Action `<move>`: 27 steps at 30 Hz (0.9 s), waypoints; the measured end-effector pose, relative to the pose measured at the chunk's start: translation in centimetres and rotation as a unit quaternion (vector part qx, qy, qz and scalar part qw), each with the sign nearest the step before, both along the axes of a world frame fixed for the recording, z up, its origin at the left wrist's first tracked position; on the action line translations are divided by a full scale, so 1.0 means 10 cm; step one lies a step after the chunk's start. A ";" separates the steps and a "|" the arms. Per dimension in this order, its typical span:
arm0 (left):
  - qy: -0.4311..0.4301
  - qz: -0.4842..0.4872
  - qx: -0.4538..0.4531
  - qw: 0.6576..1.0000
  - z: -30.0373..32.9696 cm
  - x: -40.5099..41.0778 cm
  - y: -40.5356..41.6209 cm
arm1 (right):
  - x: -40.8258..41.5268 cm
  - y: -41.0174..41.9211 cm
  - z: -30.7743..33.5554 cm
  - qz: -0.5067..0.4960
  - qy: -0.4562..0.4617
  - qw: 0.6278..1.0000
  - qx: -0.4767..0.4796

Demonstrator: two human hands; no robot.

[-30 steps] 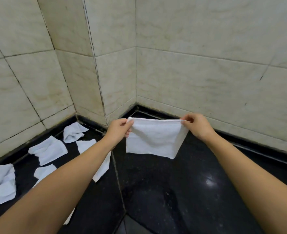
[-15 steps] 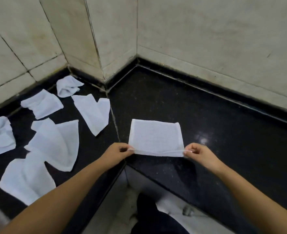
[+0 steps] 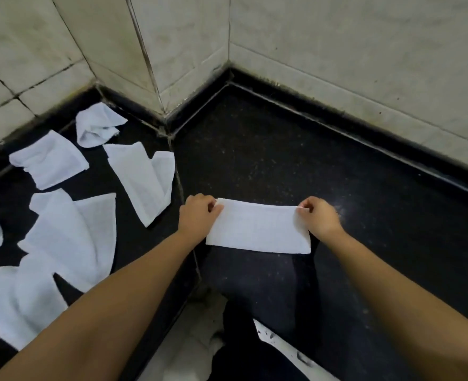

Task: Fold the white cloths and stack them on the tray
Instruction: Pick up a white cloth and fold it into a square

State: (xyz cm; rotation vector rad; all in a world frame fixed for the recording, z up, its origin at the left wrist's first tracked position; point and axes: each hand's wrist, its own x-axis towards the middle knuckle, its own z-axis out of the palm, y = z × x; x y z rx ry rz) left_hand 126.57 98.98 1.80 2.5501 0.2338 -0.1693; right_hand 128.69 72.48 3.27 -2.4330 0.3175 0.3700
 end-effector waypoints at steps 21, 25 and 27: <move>0.031 0.027 0.046 0.998 -0.15 -0.51 0.00 | 0.39 1.50 0.16 0.344 0.053 0.935 -0.061; -0.008 0.026 -0.122 0.992 0.33 -0.13 0.10 | 0.53 1.19 0.66 0.283 -0.043 0.957 0.042; -0.072 0.023 -0.149 0.986 0.70 0.07 0.11 | 0.61 1.05 0.95 0.248 -0.114 0.959 0.077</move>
